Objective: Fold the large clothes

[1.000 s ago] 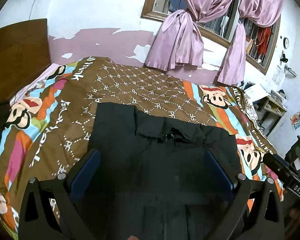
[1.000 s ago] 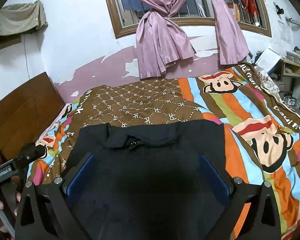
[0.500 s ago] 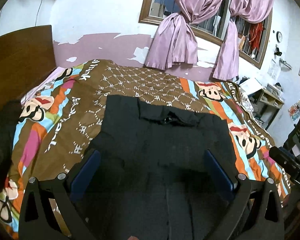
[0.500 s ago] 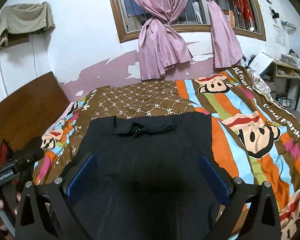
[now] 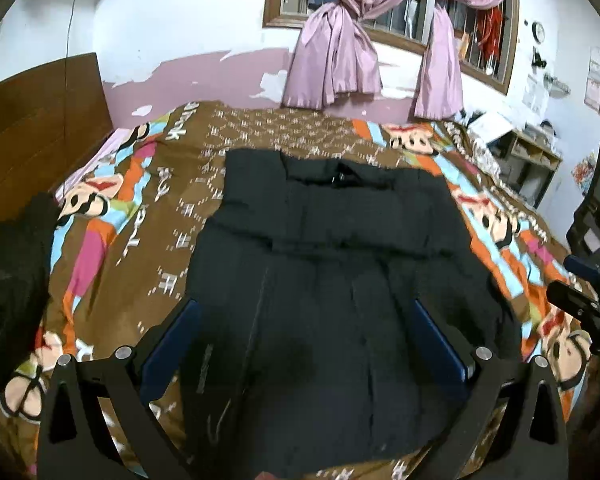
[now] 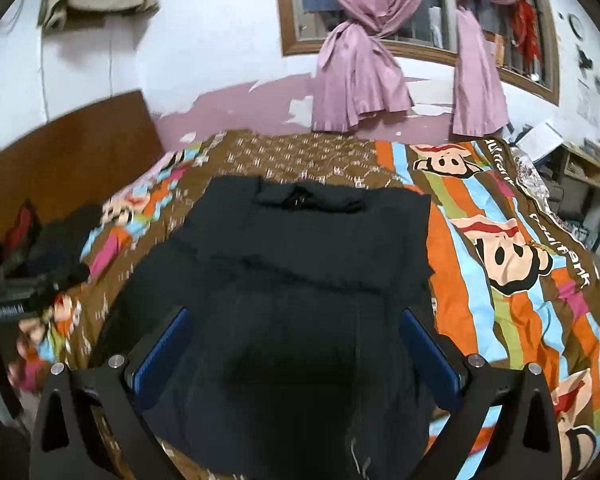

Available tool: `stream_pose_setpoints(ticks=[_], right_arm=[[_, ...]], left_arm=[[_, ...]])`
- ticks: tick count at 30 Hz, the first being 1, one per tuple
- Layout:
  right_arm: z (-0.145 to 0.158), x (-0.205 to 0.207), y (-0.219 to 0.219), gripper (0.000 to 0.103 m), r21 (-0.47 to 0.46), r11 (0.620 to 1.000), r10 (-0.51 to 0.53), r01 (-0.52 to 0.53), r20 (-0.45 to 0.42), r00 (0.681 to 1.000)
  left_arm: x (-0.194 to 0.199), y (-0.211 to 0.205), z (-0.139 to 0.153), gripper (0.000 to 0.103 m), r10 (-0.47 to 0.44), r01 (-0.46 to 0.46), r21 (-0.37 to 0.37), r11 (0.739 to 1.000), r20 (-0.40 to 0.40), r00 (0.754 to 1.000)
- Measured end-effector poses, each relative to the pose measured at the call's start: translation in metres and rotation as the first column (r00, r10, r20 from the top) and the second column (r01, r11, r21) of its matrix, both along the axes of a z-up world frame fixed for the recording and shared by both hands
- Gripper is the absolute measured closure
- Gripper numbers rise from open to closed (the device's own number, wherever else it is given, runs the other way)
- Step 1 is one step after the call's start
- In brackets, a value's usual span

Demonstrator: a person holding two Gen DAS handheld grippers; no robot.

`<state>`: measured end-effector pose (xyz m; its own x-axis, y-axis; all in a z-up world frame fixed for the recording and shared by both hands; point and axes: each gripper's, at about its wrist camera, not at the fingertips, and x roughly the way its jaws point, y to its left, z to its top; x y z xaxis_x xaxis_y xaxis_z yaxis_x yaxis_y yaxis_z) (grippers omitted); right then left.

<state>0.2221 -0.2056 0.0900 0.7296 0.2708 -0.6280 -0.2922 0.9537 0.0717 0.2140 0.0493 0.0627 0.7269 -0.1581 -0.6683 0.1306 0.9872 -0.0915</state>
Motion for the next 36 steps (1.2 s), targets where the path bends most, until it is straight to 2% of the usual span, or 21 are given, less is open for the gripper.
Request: stream_pose_setpoints(ticks=[4, 8, 14, 16, 18, 25, 29, 33, 36], right_arm=[[-0.018, -0.014, 0.004, 0.0, -0.043, 0.999, 0.029, -0.031, -0.046, 0.999], [-0.041, -0.025, 0.011, 0.0, -0.08, 0.994, 0.071, -0.079, -0.092, 0.993], [-0.083, -0.04, 0.039, 0.0, -0.187, 0.963, 0.164, -0.195, -0.169, 0.972], [-0.097, -0.046, 0.046, 0.0, -0.214, 0.948, 0.193, -0.234, -0.196, 0.961], [-0.113, -0.053, 0.053, 0.0, -0.244, 0.928, 0.228, -0.281, -0.224, 0.948], [-0.165, -0.07, 0.073, 0.0, -0.372, 0.844, 0.297, -0.387, -0.276, 0.914], [-0.182, -0.076, 0.08, 0.0, -0.464, 0.801, 0.314, -0.379, -0.214, 0.925], [-0.204, -0.08, 0.085, 0.0, -0.55, 0.735, 0.326, -0.398, -0.228, 0.918], [-0.223, -0.081, 0.085, 0.0, -0.622, 0.685, 0.298, -0.38, -0.236, 0.925]], left_arm=[[-0.026, 0.008, -0.016, 0.002, -0.036, 0.037, 0.054, 0.998, -0.027, 0.999], [-0.055, 0.013, -0.039, 0.002, -0.078, 0.079, 0.164, 0.983, -0.016, 0.997], [-0.064, -0.001, -0.084, 0.002, -0.149, 0.168, 0.211, 0.963, -0.104, 0.983], [-0.062, -0.002, -0.093, 0.002, -0.16, 0.184, 0.204, 0.961, -0.129, 0.979], [-0.062, -0.002, -0.106, 0.002, -0.164, 0.193, 0.184, 0.964, -0.166, 0.973], [-0.061, 0.0, -0.161, 0.002, -0.109, 0.177, 0.191, 0.965, -0.322, 0.94], [-0.064, -0.002, -0.174, 0.002, -0.085, 0.157, 0.199, 0.967, -0.327, 0.941], [-0.07, -0.012, -0.186, 0.002, -0.109, 0.196, 0.238, 0.951, -0.336, 0.936], [-0.071, -0.015, -0.197, 0.002, -0.122, 0.223, 0.251, 0.942, -0.364, 0.924]])
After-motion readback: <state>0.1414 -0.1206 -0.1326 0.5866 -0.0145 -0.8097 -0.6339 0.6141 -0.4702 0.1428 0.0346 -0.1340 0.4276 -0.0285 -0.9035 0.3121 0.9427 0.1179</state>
